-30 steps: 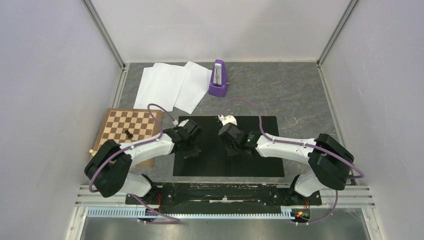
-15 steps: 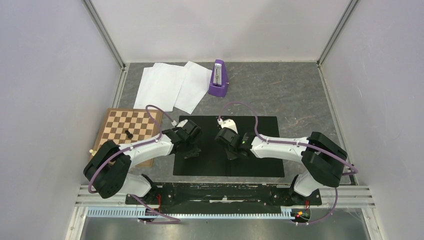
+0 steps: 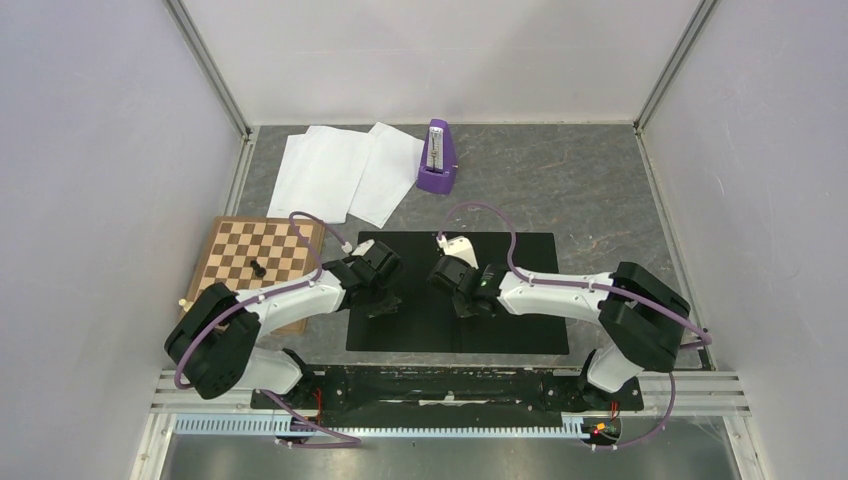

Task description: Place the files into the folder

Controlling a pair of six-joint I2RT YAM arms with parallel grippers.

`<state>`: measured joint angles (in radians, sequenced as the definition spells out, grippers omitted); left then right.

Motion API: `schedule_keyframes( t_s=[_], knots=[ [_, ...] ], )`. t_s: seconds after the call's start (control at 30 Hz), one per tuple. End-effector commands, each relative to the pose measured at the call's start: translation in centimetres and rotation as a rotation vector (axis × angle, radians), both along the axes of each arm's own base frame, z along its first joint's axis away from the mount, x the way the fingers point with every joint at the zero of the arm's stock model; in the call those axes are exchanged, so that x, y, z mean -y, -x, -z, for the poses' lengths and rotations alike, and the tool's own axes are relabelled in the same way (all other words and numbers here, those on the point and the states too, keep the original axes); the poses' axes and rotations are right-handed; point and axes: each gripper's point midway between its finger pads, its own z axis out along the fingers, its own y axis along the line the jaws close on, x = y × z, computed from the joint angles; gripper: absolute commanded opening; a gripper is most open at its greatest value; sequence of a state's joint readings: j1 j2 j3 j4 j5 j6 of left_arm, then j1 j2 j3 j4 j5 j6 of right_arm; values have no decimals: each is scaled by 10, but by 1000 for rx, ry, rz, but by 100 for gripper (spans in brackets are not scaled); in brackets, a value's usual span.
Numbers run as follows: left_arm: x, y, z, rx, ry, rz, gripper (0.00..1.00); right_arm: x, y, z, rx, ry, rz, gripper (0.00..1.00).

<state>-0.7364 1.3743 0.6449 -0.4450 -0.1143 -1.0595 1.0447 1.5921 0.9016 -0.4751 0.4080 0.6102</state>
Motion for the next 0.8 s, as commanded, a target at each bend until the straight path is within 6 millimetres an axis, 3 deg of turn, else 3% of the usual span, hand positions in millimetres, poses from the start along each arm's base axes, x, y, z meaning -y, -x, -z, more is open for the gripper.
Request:
schedule_keyframes(
  t_s=[0.0, 0.27, 0.53, 0.77],
  knots=[
    [-38, 25, 33, -92, -155, -44, 2, -16, -12, -14, 44, -37, 18, 17],
    [-42, 27, 35, -95, -167, -57, 2, -5, -10, -6, 37, 9, 31, 11],
    [-46, 29, 37, -100, -183, -71, 2, 6, 0, 9, 2, 33, 34, 12],
    [-52, 31, 41, -118, -211, -87, 2, 32, 9, 25, -14, 118, 51, 11]
  ],
)
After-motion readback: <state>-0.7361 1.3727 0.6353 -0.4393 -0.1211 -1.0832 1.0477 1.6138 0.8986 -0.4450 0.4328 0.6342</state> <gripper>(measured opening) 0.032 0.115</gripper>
